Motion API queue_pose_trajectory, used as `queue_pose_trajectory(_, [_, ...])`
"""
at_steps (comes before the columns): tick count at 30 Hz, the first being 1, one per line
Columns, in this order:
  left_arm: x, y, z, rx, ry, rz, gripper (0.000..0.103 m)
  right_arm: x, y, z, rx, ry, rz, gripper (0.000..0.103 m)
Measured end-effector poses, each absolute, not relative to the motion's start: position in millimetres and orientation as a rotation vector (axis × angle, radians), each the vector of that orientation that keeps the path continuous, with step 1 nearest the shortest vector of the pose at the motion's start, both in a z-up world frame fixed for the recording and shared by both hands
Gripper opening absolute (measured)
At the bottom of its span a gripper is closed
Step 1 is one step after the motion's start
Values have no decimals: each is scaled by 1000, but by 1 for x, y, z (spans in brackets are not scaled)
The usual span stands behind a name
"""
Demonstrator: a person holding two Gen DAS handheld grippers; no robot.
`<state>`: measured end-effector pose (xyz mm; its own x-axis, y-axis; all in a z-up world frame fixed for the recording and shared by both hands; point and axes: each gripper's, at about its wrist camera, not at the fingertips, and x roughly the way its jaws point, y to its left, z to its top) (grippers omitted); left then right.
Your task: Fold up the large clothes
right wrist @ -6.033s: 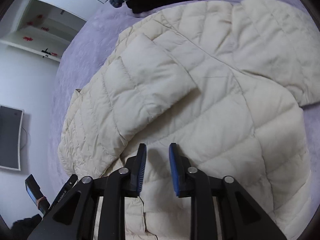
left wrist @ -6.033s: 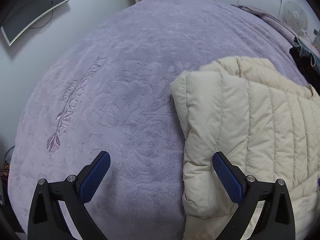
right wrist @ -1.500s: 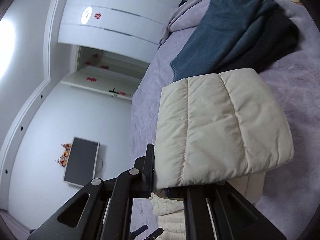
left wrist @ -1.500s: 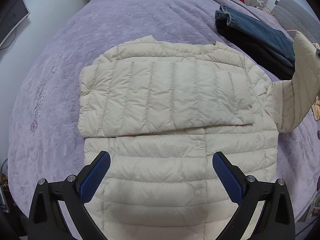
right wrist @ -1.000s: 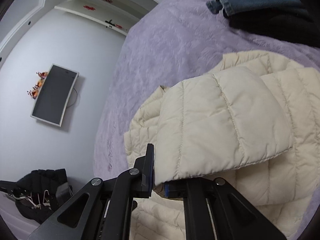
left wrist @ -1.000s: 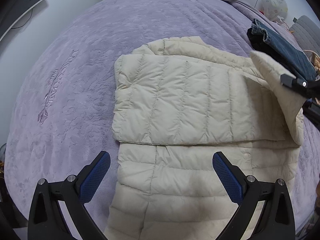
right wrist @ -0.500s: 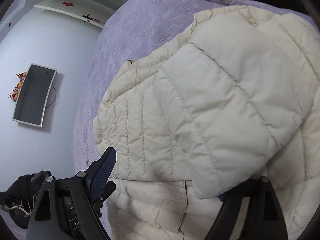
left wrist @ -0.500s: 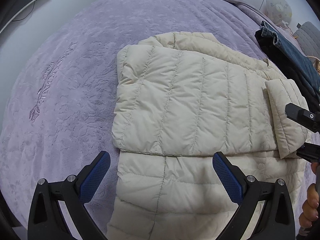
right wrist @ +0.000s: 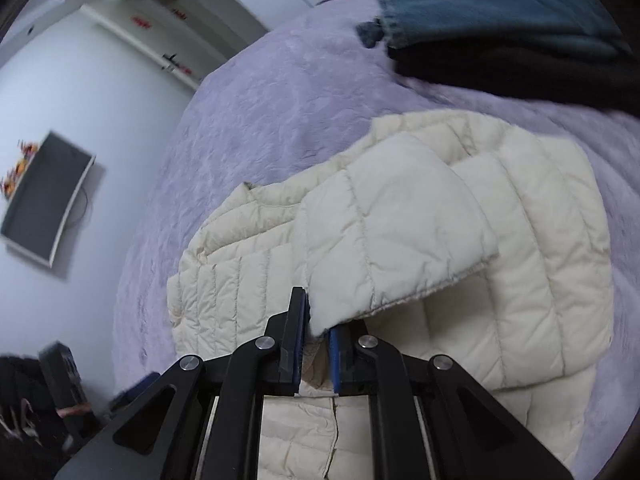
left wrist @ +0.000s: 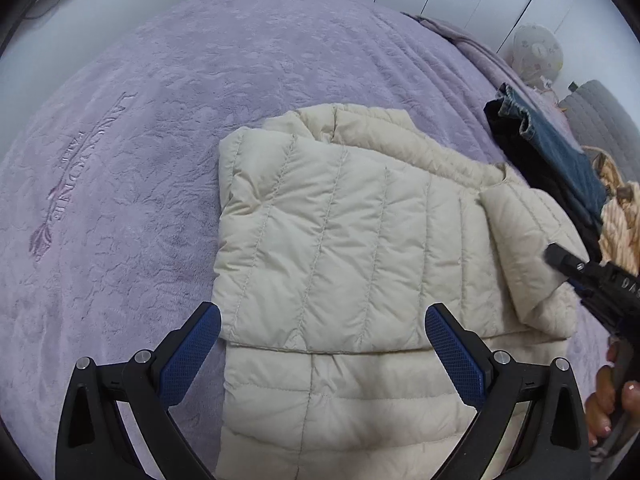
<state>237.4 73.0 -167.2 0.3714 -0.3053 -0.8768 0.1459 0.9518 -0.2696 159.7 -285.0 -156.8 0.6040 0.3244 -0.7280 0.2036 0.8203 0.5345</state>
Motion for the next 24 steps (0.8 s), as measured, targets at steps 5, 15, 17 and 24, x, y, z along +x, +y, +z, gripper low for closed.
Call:
queue_pose_trajectory(5, [252, 87, -162, -310, 1126, -403, 102, 171, -213, -151, 294, 994, 232, 12])
queue_pose_trajectory(15, [267, 74, -186, -449, 1213, -552, 102, 154, -177, -177, 154, 1120, 346, 65])
queue_pose_trajectory(17, [270, 63, -191, -437, 1239, -567, 102, 147, -188, -171, 180, 1104, 338, 72])
queue_pose_trajectory(24, [277, 27, -198, -358, 1274, -554, 58, 129, -244, -167, 312, 1118, 259, 72])
